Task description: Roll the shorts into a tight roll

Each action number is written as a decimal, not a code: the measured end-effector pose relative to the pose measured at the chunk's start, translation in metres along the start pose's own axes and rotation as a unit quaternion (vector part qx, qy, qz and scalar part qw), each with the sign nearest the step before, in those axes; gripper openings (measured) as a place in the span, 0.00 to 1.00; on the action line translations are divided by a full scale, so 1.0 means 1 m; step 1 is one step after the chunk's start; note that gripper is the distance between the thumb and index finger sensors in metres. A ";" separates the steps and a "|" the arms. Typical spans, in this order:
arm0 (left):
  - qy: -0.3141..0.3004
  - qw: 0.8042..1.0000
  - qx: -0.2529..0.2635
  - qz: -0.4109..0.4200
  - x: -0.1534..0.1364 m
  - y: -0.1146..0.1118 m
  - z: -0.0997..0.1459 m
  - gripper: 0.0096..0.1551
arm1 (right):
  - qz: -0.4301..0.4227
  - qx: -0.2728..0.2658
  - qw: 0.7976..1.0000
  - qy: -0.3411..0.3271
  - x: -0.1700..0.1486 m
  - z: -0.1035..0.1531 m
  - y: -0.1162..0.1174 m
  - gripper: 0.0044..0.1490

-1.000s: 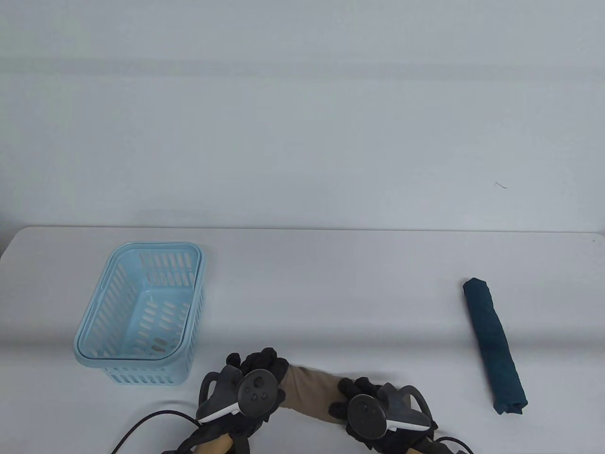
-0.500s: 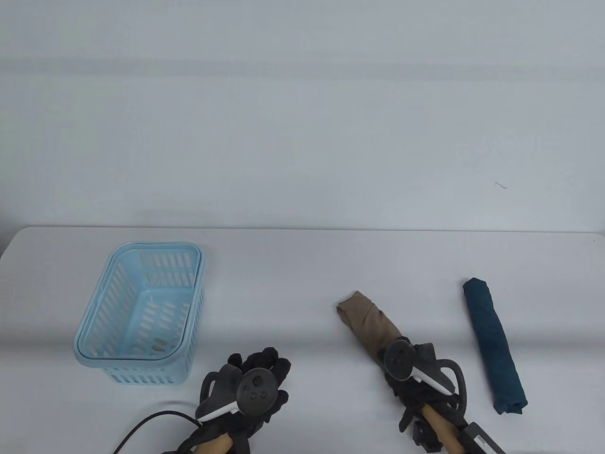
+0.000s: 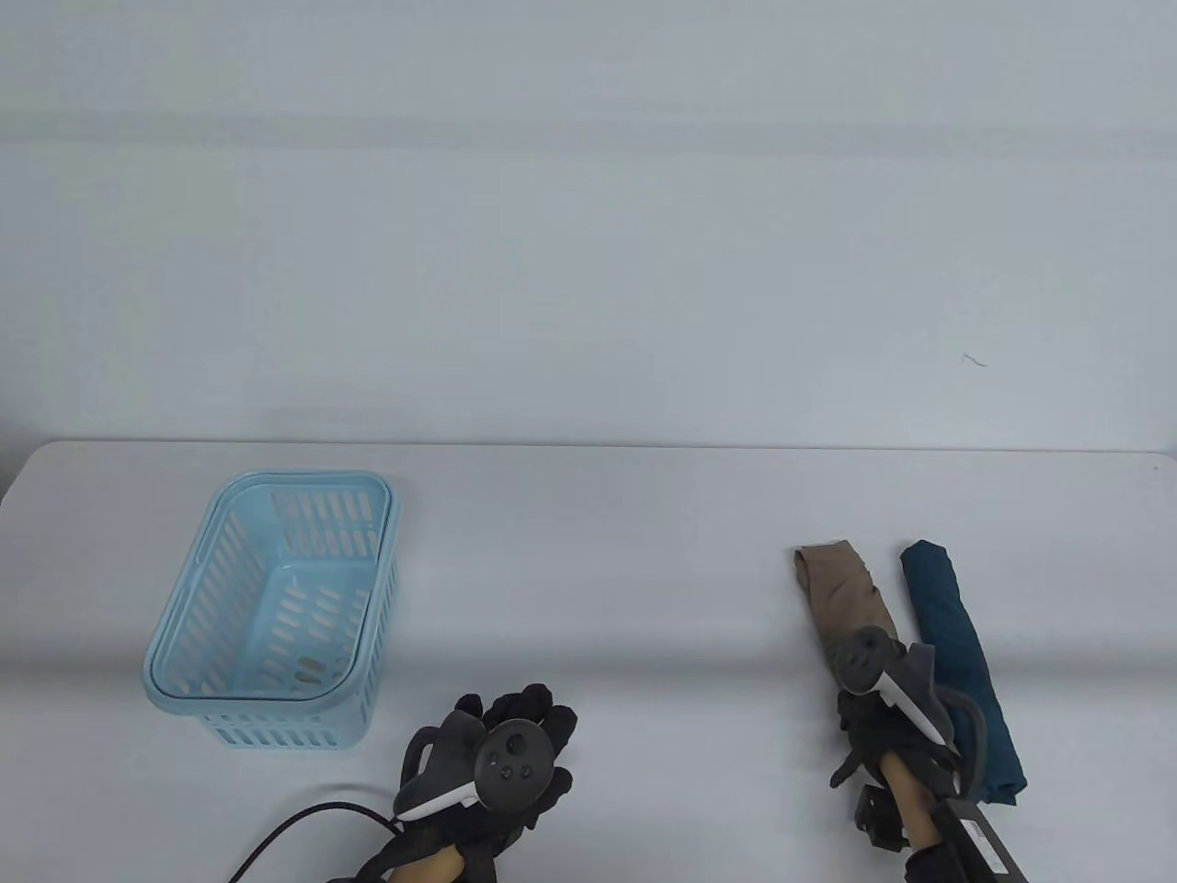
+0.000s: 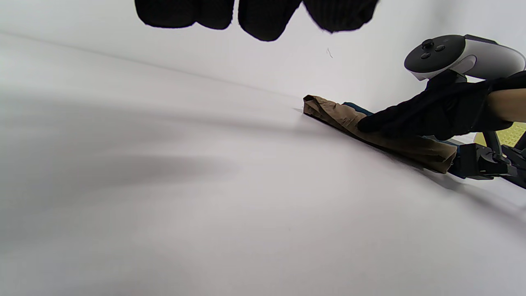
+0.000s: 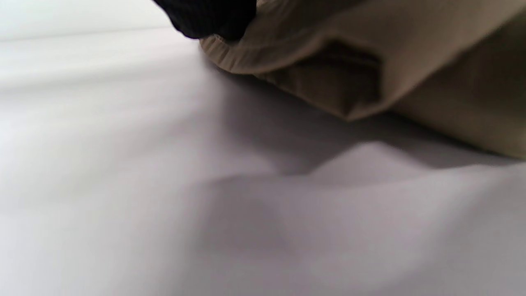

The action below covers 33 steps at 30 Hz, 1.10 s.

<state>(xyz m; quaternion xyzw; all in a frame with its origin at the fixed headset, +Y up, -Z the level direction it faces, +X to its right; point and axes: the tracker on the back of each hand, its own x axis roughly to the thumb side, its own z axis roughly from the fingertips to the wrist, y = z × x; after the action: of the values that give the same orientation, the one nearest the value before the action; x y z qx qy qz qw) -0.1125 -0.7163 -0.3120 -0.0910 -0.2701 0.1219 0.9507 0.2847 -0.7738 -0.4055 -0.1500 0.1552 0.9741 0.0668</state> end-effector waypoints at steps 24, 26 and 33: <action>-0.002 1.000 0.008 -0.014 0.002 -0.001 0.000 0.37 | -0.089 0.022 0.995 0.044 -0.033 -0.011 -0.008 0.38; 0.001 1.000 0.012 -0.015 0.002 0.000 0.000 0.38 | -0.108 0.008 0.994 0.031 -0.036 -0.006 -0.016 0.39; 0.012 1.000 0.022 -0.019 0.000 0.001 -0.004 0.39 | -0.085 -0.155 0.979 -0.097 -0.007 0.045 -0.075 0.39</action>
<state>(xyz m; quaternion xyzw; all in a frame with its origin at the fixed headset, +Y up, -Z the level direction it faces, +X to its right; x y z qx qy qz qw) -0.1107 -0.7153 -0.3154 -0.0665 -0.2573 0.1086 0.9579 0.2923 -0.6892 -0.3832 -0.0760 -0.0186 0.9871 0.1398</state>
